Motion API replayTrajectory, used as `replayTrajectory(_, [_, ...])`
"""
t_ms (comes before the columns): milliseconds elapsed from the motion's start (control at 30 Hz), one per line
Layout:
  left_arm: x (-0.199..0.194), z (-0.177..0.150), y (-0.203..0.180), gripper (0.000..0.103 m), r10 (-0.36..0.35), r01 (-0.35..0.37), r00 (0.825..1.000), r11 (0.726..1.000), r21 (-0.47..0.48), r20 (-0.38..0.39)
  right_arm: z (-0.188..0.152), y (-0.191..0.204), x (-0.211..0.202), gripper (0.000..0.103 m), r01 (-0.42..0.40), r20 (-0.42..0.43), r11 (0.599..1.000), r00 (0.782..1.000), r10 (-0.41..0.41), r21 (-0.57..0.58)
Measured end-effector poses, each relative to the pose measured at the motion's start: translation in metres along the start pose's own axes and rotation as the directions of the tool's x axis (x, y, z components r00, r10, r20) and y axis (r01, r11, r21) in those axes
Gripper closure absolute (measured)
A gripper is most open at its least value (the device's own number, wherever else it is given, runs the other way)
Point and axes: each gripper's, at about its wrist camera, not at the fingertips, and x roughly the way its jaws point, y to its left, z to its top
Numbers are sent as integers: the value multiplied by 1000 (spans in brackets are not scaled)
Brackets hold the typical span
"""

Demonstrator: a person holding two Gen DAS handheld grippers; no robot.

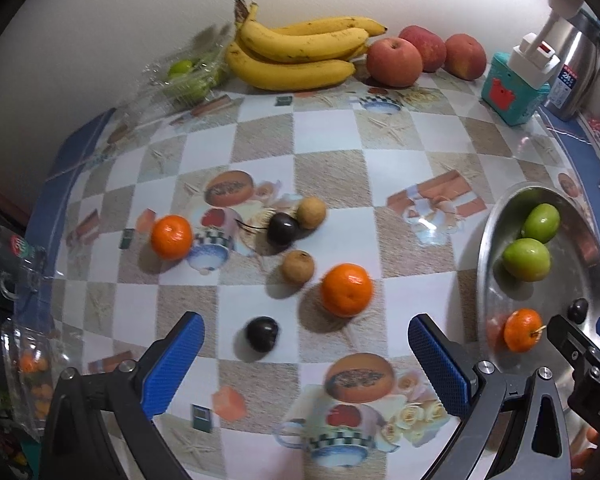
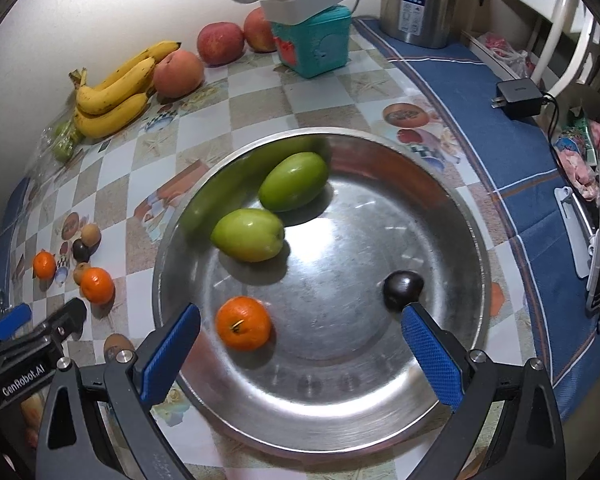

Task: Organize fruits
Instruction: 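Withdraw both grippers from the bowl back toward the fruit pile, then move the right gripper down around an orange beside the pile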

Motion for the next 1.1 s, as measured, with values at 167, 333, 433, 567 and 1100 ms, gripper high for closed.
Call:
replayTrajectory(167, [-3,4,22,0,105,-105,994,994,-13,24,-4,14,1,2,-1,-3,999,1000,1,-34])
replayTrajectory(333, [2,4,46,0,144,-143,990,988,-51,6,-9,27,3,3,-8,-11,998,1000,7,-68])
replayTrajectory(433, [5,2,60,0,131,-131,991,988,-86,-6,-10,32,2,3,-17,-5,997,1000,16,-78])
replayTrajectory(567, [9,2,70,0,114,-116,993,986,-118,-19,-11,41,1,3,-36,3,995,999,37,-91])
replayTrajectory(1100, [35,-4,136,0,-7,-16,997,947,-320,-72,-4,97,-9,3,-148,36,978,987,155,-146])
